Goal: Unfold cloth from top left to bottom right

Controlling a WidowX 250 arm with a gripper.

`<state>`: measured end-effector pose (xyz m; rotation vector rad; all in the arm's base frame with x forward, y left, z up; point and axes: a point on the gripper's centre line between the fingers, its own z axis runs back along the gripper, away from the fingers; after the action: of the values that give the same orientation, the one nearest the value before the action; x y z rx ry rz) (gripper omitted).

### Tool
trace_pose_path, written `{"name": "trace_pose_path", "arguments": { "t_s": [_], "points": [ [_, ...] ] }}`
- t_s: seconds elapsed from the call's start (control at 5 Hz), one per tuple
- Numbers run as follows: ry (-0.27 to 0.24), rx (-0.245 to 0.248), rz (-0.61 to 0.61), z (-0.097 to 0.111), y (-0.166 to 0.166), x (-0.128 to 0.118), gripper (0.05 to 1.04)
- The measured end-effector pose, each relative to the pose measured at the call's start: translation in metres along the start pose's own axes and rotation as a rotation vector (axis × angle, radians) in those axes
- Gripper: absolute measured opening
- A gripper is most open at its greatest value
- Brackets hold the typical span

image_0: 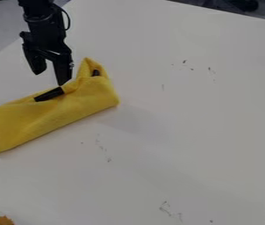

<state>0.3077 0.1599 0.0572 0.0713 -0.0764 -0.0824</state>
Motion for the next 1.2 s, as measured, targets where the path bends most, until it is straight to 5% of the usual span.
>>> {"name": "trace_pose_path", "arguments": {
  "t_s": [0.2,0.8,1.2],
  "points": [
    [0.022,-0.018,0.0,-0.012,-0.003,-0.003,1.0],
    [-0.117,0.018,-0.012,-0.036,0.001,-0.006,0.941],
    [-0.075,0.041,-0.042,-0.032,0.002,-0.006,0.349]
  ]
}}
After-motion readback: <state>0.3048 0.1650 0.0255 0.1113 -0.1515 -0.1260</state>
